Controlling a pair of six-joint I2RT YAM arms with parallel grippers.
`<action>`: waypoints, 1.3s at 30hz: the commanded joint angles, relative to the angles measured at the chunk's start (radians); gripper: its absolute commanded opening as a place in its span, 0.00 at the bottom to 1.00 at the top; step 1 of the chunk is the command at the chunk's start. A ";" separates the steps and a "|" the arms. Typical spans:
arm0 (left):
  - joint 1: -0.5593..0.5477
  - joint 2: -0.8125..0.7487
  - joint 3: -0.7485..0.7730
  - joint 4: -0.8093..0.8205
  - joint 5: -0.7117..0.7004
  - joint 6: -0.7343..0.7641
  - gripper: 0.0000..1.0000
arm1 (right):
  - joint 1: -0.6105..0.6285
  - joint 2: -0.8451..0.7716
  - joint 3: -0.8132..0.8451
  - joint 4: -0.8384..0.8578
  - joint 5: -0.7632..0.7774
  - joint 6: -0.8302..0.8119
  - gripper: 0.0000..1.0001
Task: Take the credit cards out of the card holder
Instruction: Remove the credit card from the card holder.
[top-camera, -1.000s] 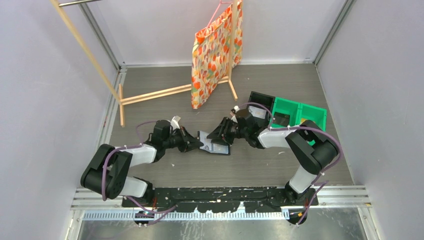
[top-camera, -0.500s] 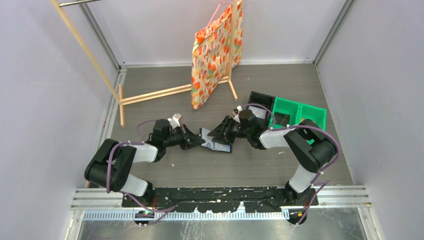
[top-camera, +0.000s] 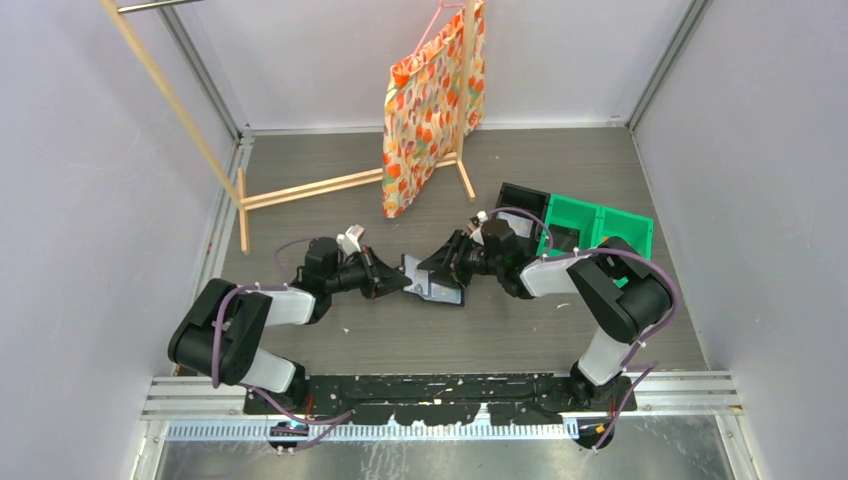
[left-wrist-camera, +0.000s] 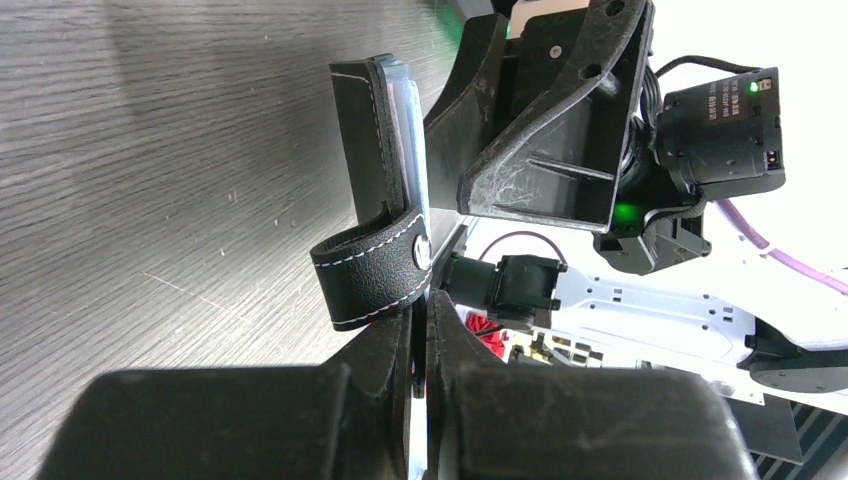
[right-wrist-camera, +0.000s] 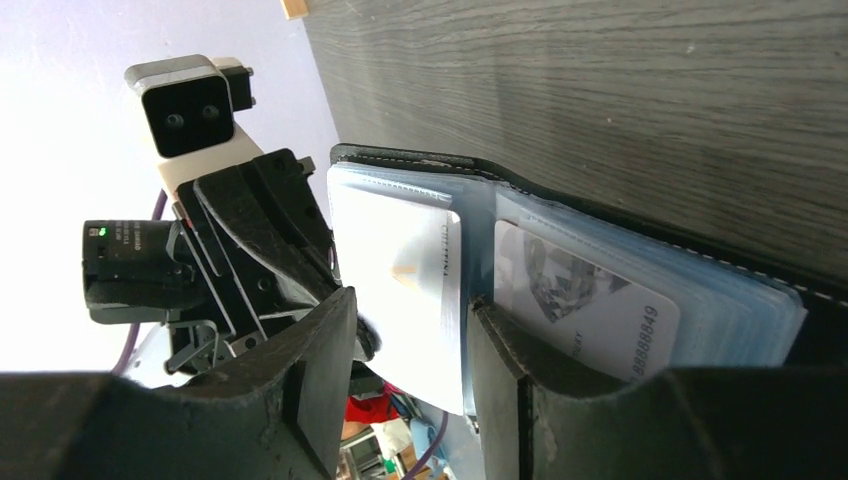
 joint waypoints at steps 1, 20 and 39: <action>0.005 -0.034 0.031 0.117 0.047 -0.021 0.01 | -0.005 0.026 -0.014 0.136 -0.043 0.059 0.48; 0.018 0.004 0.027 0.136 0.064 -0.032 0.01 | -0.031 0.217 -0.146 0.863 -0.043 0.442 0.17; 0.100 -0.112 0.003 0.016 0.072 -0.014 0.01 | -0.056 0.095 -0.167 0.777 -0.030 0.414 0.01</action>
